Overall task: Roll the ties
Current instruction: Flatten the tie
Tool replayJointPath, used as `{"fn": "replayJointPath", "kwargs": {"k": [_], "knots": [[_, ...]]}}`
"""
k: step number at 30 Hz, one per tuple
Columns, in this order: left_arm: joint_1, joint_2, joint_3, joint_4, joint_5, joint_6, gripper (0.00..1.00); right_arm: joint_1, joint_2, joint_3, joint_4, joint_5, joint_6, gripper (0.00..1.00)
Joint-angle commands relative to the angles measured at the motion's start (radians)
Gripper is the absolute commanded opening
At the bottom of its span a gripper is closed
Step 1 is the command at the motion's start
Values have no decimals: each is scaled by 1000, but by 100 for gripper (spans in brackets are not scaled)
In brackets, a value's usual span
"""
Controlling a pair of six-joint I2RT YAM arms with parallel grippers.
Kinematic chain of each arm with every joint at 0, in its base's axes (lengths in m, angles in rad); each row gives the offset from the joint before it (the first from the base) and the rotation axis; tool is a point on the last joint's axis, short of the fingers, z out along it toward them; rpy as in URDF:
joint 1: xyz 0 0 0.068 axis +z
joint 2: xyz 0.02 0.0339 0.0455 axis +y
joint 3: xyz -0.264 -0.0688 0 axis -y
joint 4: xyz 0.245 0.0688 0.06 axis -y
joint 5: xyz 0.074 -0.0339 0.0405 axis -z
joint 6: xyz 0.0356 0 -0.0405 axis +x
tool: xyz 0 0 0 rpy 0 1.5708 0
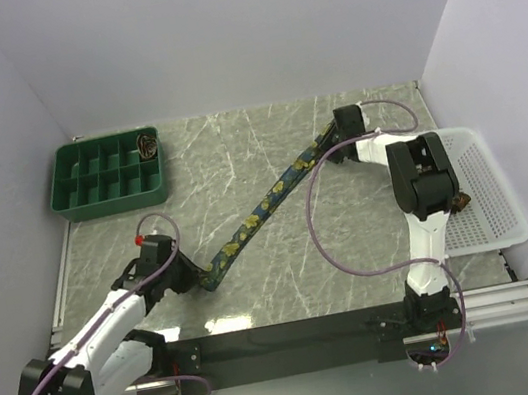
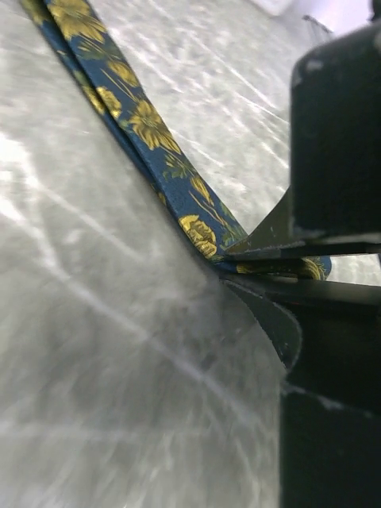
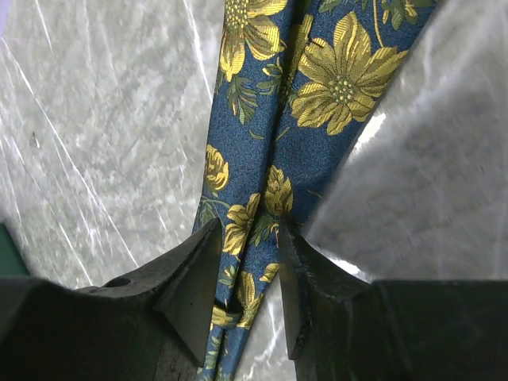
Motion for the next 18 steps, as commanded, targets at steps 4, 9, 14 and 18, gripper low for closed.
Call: {"fn": "replayJointPath", "kwargs": {"k": [4,9,14,18], "knots": [[62,-19,82,-59,-110,59,18,-4,-87,9,-90,50,-31,43],[110,-1,110,-48,-96,92,35,-9,-144,67,-161,172,-139,59],[122,-28,177,-77,-112,141,84,-37,-87,172,-206,176,-161,61],[128,-79,248,-125,-173,210,99,-66,-42,196,-178,136,-106,54]]}}
